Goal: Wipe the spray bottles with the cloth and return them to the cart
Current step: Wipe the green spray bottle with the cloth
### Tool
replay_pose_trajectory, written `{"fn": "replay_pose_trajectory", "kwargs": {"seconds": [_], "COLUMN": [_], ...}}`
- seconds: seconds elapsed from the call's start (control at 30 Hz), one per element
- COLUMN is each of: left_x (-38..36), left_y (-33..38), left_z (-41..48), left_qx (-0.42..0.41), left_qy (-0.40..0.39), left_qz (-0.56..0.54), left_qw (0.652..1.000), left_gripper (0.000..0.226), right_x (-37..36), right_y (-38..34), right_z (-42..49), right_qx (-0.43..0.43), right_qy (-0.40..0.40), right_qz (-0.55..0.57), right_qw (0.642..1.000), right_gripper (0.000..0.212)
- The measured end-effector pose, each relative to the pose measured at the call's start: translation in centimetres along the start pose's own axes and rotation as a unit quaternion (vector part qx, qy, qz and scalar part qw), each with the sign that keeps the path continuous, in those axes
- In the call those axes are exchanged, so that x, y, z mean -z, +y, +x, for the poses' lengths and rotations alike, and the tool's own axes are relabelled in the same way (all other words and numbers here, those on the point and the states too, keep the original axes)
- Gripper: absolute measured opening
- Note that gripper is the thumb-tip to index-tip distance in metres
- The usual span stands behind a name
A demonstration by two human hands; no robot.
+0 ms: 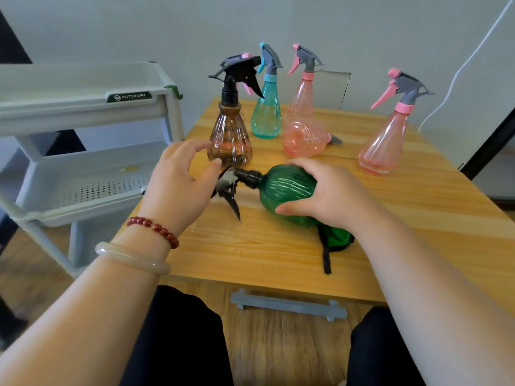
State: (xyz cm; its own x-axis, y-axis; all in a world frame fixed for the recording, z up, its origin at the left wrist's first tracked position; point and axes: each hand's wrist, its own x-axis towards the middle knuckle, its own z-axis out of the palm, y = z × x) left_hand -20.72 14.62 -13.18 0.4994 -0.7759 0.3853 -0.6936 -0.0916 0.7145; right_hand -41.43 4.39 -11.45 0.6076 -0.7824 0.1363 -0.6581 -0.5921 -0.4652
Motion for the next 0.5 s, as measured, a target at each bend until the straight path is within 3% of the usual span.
{"fn": "replay_pose_trajectory", "kwargs": {"seconds": [0.13,0.23,0.37,0.5], "left_x": [-1.4,-2.3,-2.7,-2.7], "left_y": [0.3,1.2,2.3,3.0], "left_z": [-0.3,-0.2,0.6,1.3], "left_qx": [0.05,0.096,0.117,0.063], "left_qy": [-0.038,-0.039,-0.01,0.021], "left_qz": [-0.067,-0.18,-0.327,-0.337], "left_qw": [0.996,0.978,0.938,0.939], "left_gripper": [0.052,0.045,0.012,0.019], "right_x": [-1.7,-2.8,-3.4,-4.2], "right_y": [0.9,0.4,-0.7,-0.9], "right_z": [-0.7,-0.6,0.1,0.5], "right_qx": [-0.031,-0.036,-0.032,-0.042], "right_qy": [0.11,0.155,0.149,0.095], "right_qz": [0.191,0.255,0.242,0.156], "right_qw": [0.975,0.954,0.958,0.982], "right_gripper": [0.074,0.064,0.065,0.076]}}
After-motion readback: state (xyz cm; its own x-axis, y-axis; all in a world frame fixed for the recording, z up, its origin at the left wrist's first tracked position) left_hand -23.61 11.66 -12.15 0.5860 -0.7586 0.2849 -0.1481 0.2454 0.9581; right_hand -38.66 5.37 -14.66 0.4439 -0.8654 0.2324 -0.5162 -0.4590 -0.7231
